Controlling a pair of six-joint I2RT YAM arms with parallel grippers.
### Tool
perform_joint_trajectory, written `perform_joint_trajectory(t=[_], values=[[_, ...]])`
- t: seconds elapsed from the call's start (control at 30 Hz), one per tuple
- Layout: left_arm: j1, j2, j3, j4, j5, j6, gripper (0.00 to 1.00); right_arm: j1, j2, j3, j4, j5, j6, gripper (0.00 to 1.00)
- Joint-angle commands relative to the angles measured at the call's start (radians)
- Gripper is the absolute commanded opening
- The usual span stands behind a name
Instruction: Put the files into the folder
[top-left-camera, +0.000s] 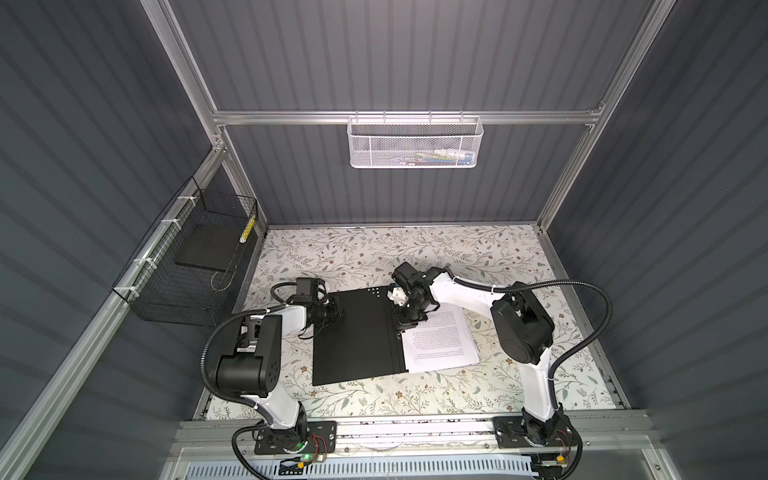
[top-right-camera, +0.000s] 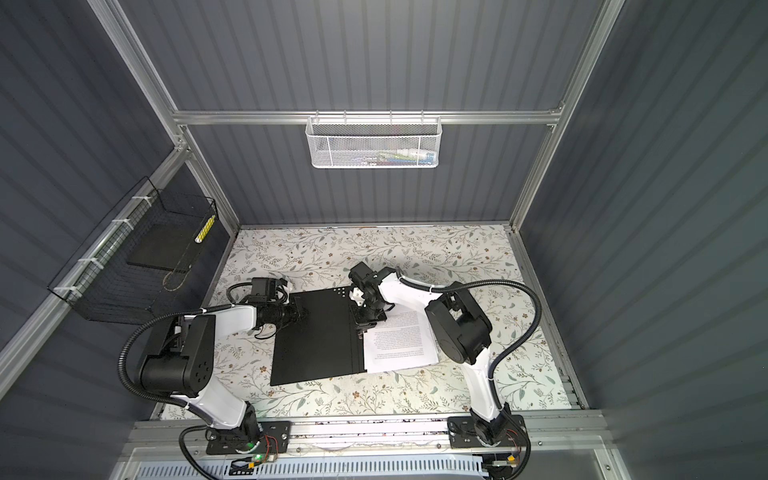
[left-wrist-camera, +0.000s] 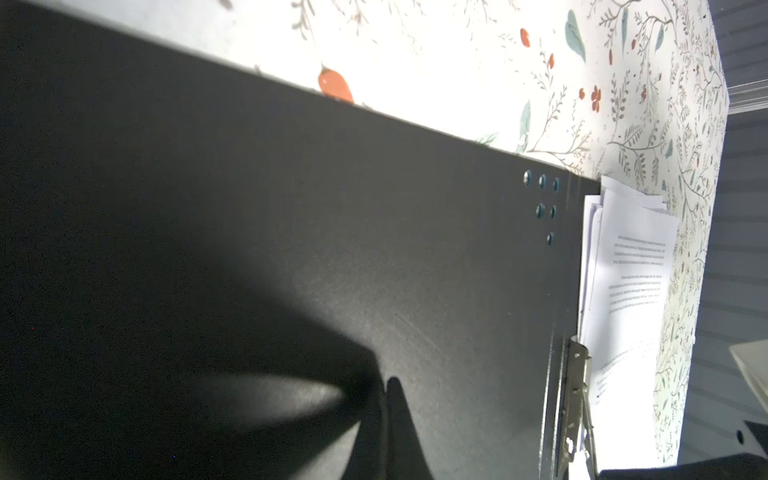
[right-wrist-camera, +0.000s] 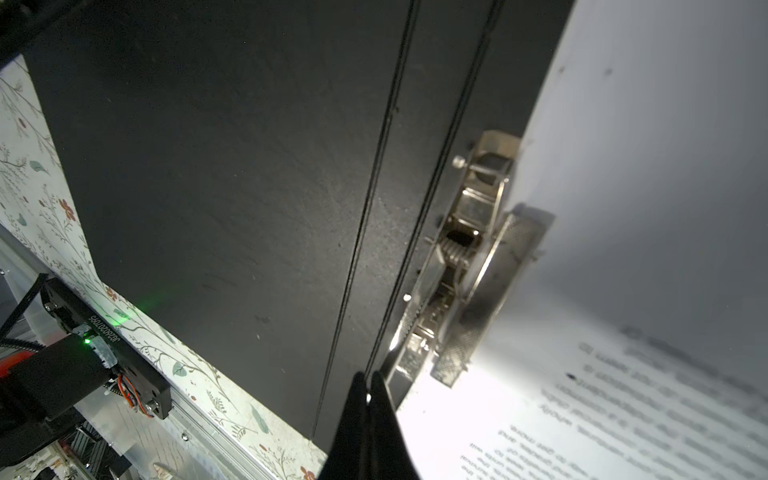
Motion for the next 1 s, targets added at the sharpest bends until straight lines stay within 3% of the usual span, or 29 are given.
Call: perform_joint_trajectory(t=[0.0,0.57,0.97], values=[[0.002,0.061,-0.045,-0.114,-0.09,0.033,0.0,-0.008,0.031,-0.062,-0.092,0.075,-0.015,0.02],[0.002,0.062,-0.046,-0.115,-0.089,0.037,0.0,-0.015,0.083,-0.068,-0.144,0.203,-0.066,0.0],[0.002,0.064,-0.044,-0.12,-0.087,0.041,0.0,-0.014,0.156,-0.039,-0.165,0.227,-0.093,0.0]])
